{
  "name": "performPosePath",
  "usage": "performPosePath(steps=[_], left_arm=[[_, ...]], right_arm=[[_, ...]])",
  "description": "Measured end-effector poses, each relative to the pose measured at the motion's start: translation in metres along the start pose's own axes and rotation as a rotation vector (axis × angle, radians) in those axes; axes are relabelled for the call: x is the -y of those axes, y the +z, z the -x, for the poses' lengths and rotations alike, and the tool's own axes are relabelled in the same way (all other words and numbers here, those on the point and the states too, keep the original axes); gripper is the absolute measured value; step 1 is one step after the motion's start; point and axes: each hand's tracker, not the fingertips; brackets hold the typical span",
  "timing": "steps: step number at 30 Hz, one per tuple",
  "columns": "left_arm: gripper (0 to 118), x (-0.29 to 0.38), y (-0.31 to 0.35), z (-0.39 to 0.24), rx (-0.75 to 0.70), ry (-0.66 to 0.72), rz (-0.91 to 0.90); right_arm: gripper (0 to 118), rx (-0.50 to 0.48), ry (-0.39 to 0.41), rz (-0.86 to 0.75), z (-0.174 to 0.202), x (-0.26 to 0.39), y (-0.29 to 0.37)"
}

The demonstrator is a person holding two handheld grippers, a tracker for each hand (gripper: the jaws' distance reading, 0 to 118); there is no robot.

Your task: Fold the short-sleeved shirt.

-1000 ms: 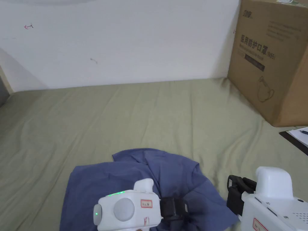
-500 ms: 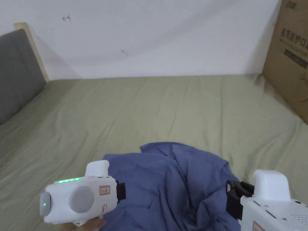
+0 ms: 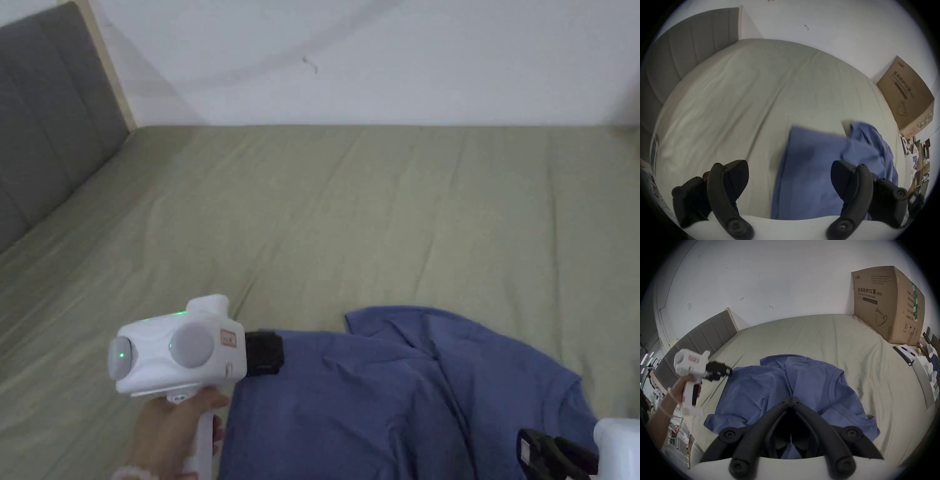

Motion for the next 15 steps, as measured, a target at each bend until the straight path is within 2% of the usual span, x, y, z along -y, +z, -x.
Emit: performPosePath(steps=[5, 8, 9, 10, 12, 15], left_arm=[[104, -0.038, -0.047, -0.013, -0.004, -0.011, 0.027], [103, -0.027, -0.08, -0.025, -0.005, -0.017, 0.143], [103, -0.014, -0.082, -0.035, -0.086, -0.073, 0.12], [102, -0.005, -0.077, -0.042, -0.137, -0.153, 0.007], [93, 0.004, -0.074, -0.048, -0.151, -0.175, -0.03], [61, 0.003, -0.064, -0.048, -0.143, -0.161, -0.033]], right_arm=[[0, 0.003, 0.004, 0.045, -0.002, 0.003, -0.02], [0, 0.008, 0.0, 0.075, -0.007, 0.006, -0.03], [0, 0.008, -0.003, 0.084, -0.009, 0.008, -0.033], [0, 0.011, -0.007, 0.091, -0.011, 0.009, -0.035], [0, 0.024, -0.02, 0.109, -0.016, 0.012, -0.039], [0, 0.037, -0.051, 0.129, -0.023, 0.014, -0.043]])
